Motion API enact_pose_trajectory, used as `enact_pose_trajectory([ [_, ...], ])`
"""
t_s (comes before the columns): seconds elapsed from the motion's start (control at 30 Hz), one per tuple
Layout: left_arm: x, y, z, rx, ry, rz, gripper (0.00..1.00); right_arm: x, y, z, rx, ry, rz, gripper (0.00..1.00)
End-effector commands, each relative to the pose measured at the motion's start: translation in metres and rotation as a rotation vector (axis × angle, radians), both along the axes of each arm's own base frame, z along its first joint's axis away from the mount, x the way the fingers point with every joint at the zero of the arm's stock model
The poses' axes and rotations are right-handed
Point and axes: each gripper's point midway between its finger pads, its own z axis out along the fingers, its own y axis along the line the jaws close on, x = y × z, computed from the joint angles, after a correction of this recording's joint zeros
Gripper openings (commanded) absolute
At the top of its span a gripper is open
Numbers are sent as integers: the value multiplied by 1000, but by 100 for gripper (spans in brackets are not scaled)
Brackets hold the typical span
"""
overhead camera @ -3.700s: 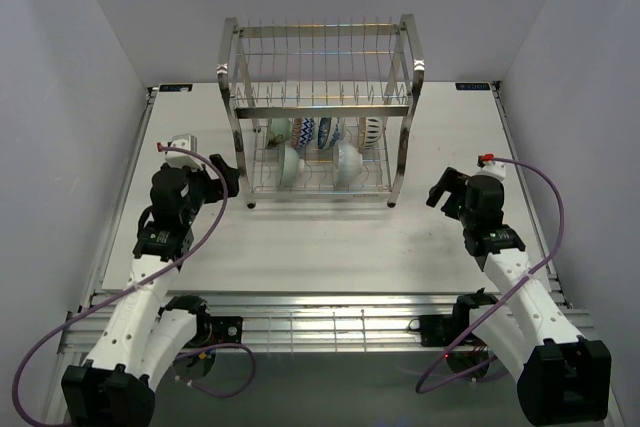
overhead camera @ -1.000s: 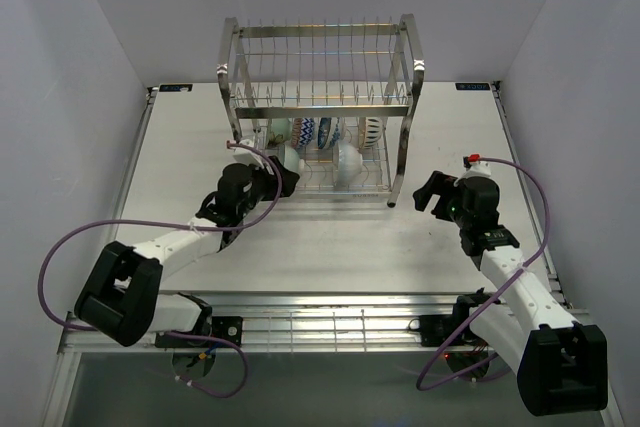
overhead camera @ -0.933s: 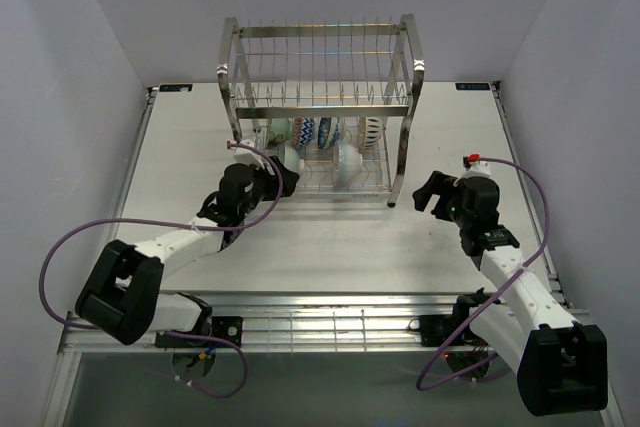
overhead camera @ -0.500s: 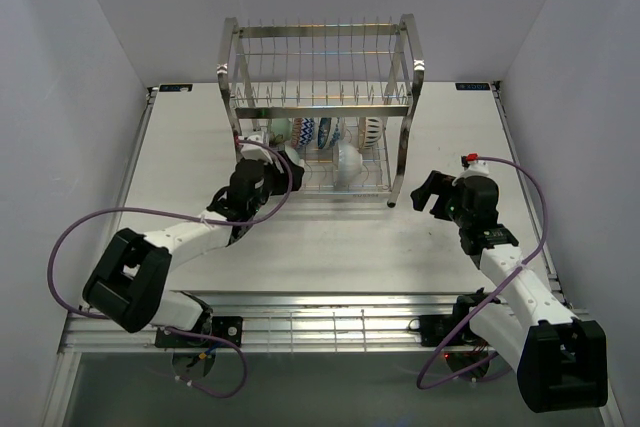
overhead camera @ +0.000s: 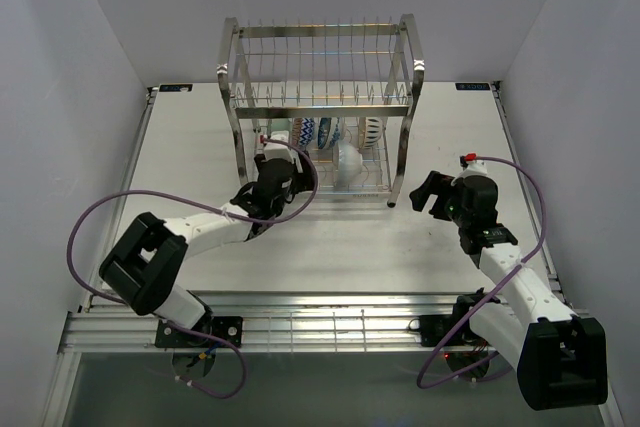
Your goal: Unload the bowls from the dish rack
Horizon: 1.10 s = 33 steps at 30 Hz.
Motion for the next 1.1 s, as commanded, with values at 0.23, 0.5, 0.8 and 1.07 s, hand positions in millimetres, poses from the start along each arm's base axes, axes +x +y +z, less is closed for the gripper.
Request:
enact_pose_trajectory([
  [0.23,21,19,-1,127,25,192,90,3,6,7,7,-40,32,91],
  [0.5,29,21,-20,189,78,246,89,4,6,8,10,-43,31,92],
  [0.8,34,24,-28,228,79,269,87,4,8,6,15,-38,42,92],
  [1.07,39,29,-23,263,55,297,72,4,8,5,15,-33,44,93],
])
